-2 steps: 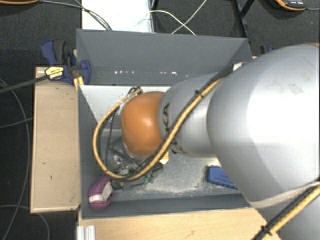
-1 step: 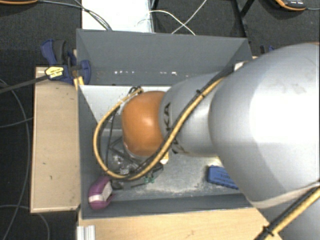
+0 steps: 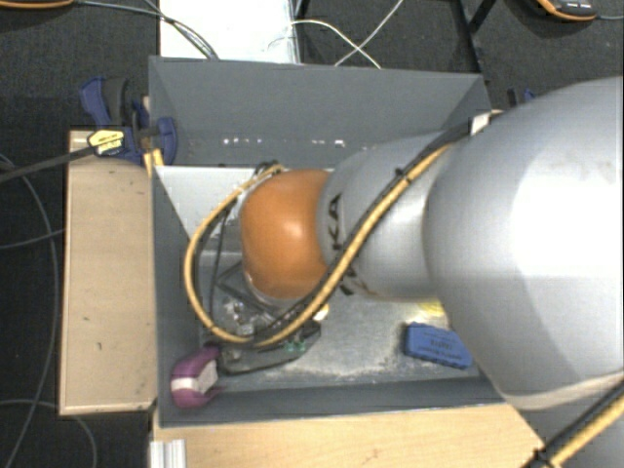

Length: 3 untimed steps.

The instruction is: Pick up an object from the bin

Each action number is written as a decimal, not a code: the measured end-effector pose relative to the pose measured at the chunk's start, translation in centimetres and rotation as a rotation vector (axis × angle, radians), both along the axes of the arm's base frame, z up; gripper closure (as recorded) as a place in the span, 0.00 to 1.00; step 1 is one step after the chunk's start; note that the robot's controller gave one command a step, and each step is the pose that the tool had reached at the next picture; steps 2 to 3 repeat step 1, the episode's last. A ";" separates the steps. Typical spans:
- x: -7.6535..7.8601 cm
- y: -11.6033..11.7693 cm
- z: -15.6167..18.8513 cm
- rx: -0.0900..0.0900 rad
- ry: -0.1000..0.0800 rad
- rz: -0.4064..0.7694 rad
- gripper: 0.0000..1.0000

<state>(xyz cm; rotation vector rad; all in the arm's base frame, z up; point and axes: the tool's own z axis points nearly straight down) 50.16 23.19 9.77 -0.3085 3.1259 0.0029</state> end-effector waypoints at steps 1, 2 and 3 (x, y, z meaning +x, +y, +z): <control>-0.1 0.0 2.9 0.000 0.002 0.000 1.00; -0.1 0.0 2.9 0.000 0.002 0.000 1.00; -0.1 0.0 2.9 0.000 0.002 0.000 1.00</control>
Offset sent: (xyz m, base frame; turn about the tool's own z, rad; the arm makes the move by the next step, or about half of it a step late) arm 0.0000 0.0000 0.0306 0.0000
